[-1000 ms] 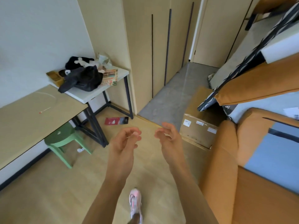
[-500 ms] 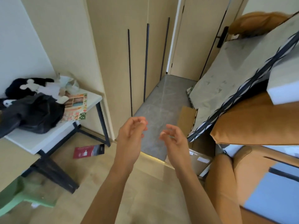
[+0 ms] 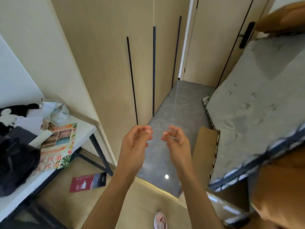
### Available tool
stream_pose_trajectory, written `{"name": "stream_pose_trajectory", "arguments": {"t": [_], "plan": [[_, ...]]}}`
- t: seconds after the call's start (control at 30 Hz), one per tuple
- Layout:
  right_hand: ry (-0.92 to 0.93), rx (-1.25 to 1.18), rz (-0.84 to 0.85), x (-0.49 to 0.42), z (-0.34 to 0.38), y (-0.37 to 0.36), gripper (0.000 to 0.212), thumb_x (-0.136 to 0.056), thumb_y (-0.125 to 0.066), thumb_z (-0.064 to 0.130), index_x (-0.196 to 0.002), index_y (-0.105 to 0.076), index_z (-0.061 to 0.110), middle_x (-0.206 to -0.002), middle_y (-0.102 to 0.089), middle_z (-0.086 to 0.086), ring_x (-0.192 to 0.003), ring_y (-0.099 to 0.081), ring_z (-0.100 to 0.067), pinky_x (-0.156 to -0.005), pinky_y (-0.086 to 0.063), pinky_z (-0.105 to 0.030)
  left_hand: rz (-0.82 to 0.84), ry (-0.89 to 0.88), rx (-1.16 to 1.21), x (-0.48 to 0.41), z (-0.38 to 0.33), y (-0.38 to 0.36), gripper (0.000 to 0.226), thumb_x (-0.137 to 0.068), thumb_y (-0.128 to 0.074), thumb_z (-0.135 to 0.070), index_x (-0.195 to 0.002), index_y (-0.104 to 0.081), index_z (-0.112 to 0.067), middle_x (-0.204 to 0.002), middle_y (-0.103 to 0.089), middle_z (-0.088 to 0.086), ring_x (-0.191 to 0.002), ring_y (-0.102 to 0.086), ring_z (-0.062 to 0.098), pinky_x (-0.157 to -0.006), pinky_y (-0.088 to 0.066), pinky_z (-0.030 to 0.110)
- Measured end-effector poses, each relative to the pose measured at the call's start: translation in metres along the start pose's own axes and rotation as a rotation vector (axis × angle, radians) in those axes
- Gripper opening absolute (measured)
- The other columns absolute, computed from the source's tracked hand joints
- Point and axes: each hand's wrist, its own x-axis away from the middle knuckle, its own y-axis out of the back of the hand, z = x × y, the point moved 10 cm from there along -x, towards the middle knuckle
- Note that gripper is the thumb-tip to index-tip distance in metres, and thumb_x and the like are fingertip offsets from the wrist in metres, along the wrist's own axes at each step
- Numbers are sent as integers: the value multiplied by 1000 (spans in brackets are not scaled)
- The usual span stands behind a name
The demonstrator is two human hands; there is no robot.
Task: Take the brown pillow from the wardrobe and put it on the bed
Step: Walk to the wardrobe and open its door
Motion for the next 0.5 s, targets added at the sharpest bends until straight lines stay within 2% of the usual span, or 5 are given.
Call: {"name": "stream_pose_trajectory", "arguments": {"t": [0.1, 0.23, 0.4, 0.5], "plan": [[13, -18, 35, -82, 24, -13, 28, -99, -68, 20, -126, -63, 25, -113, -71, 3, -111, -70, -21, -89, -52, -29, -18, -40, 1, -67, -19, -20, 18, -105, -55, -20, -105, -72, -18, -100, -77, -10, -96, -73, 9, -85, -58, 27], [12, -21, 70, -162, 32, -33, 30, -99, -68, 18, -128, -63, 25, -114, -72, -2, -110, -70, -20, -90, -52, -26, -41, -42, 10, -142, -27, -40, 16, -104, -56, -22, -104, -72, -22, -101, -77, -7, -97, -73, 10, -86, -58, 28], [-22, 41, 89, -249, 12, -52, 31, -99, -68, 20, -130, -63, 21, -117, -72, -1, -110, -71, -21, -101, -56, -44, -68, -26, 52, -243, -13, -52, 16, -104, -57, -20, -105, -73, -21, -100, -77, -3, -97, -73, 14, -85, -57, 31], [0, 62, 69, -313, 11, -60, 27, -99, -69, 24, -124, -63, 30, -116, -72, 4, -109, -70, -15, -99, -57, -39, -84, -18, 77, -317, -2, -63, 16, -104, -56, -20, -104, -73, -22, -100, -78, -2, -96, -73, 10, -82, -55, 25]]}}
